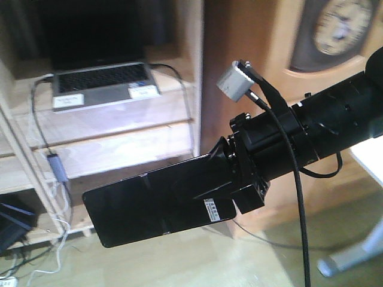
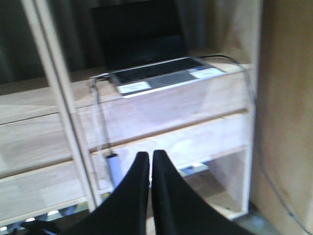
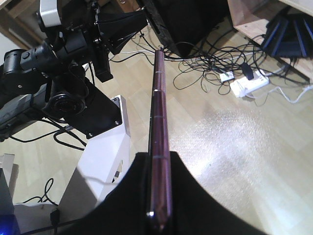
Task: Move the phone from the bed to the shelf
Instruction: 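Carry the phone in the right gripper while driving to the shelf, then raise the held phone toward the upper shelf above the laptop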
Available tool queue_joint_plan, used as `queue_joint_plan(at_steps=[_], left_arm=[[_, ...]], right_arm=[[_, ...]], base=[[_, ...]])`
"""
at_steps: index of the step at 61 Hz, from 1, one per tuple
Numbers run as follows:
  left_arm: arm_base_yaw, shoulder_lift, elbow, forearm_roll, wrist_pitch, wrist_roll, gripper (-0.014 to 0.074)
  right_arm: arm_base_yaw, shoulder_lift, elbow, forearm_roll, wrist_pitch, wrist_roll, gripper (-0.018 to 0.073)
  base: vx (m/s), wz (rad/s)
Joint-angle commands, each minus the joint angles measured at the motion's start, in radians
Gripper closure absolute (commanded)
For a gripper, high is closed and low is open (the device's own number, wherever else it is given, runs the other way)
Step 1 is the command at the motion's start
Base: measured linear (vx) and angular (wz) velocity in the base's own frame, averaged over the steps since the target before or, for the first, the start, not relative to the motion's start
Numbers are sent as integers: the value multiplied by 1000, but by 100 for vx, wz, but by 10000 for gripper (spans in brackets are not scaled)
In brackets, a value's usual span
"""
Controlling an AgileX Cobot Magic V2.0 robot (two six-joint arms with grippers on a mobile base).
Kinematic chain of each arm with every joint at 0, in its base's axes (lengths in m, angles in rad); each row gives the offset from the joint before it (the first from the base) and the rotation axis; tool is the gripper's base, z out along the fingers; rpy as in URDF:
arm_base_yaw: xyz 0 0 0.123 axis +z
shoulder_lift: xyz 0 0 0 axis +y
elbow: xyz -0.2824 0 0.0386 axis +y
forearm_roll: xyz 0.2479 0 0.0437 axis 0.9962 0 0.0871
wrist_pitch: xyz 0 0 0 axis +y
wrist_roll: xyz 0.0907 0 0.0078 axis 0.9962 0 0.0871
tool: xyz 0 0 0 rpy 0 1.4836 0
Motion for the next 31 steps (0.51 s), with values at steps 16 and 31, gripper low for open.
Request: queue_joint_plan(at_steps=[16,31], left_arm=[[-2,-11,-26,-5,-73,-4,596],[-2,-11,-26,-5,-73,-4,596]], right_arm=[[1,-36,-24,83,68,-7,560],[1,-36,-24,83,68,-7,560]], base=[[39,38],[37,20]])
